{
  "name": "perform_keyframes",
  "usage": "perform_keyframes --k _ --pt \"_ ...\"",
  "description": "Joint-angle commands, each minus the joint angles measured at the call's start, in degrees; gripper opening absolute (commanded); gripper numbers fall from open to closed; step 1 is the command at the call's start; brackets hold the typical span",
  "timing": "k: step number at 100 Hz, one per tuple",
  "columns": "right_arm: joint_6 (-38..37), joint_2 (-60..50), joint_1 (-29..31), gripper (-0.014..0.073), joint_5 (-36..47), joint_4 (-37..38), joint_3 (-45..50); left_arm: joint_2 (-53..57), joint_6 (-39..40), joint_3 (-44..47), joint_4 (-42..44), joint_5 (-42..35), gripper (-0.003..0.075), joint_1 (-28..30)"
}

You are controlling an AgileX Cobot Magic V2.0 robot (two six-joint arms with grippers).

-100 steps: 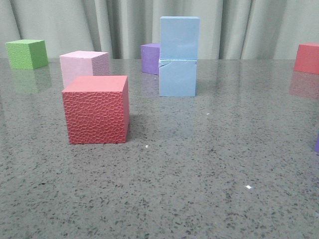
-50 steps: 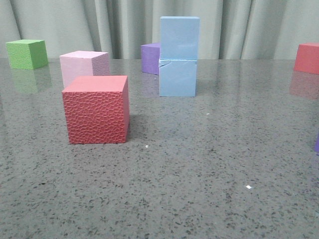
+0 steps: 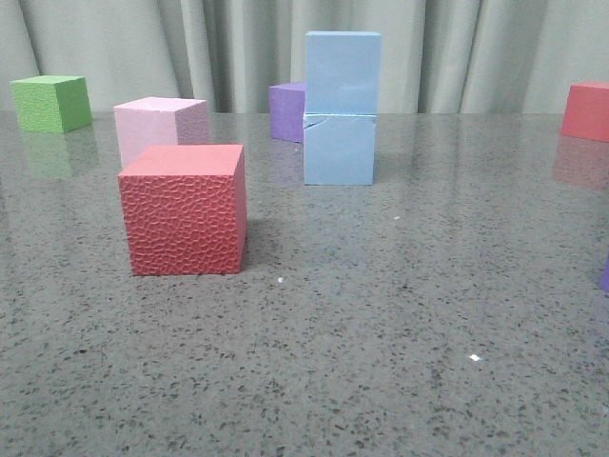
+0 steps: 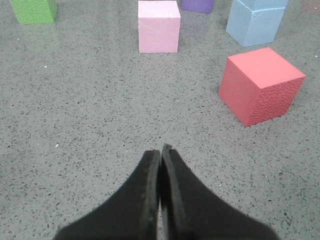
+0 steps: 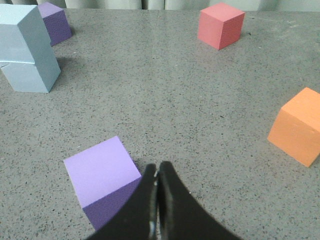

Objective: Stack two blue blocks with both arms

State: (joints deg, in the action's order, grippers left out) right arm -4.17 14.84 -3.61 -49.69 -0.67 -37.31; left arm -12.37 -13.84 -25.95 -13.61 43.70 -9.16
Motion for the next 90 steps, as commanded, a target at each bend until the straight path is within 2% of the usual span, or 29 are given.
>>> perform_keyframes --k 1,11,28,42,61,90 --pt "0.44 0.71 0.07 -0.0067 3.78 0.07 -1.48 -0.7 0.55 -1.46 -1.36 -4.16 -0.0019 0.07" --pt "0.44 0.71 0.07 -0.0067 3.78 0.07 -1.48 -0.7 0.55 -1.46 -1.36 -4.29 -0.0019 0.07" --pt "0.44 0.71 0.07 -0.0067 3.78 0.07 -1.48 -0.7 0.55 -1.4 -0.37 -10.34 -0.0019 0.07" --pt "0.44 0.71 0.07 -0.0067 3.78 0.07 -1.48 -0.7 0.55 0.94 2.14 -19.39 -0.0019 0.07" --pt "0.44 0.71 0.07 -0.0067 3.78 0.07 -1.48 1.64 0.55 8.76 5.29 -32.15 -0.0019 0.07" --pt "0.44 0.71 0.07 -0.0067 3.78 0.07 -1.48 10.35 0.64 18.41 9.99 -36.82 -0.0019 0.07"
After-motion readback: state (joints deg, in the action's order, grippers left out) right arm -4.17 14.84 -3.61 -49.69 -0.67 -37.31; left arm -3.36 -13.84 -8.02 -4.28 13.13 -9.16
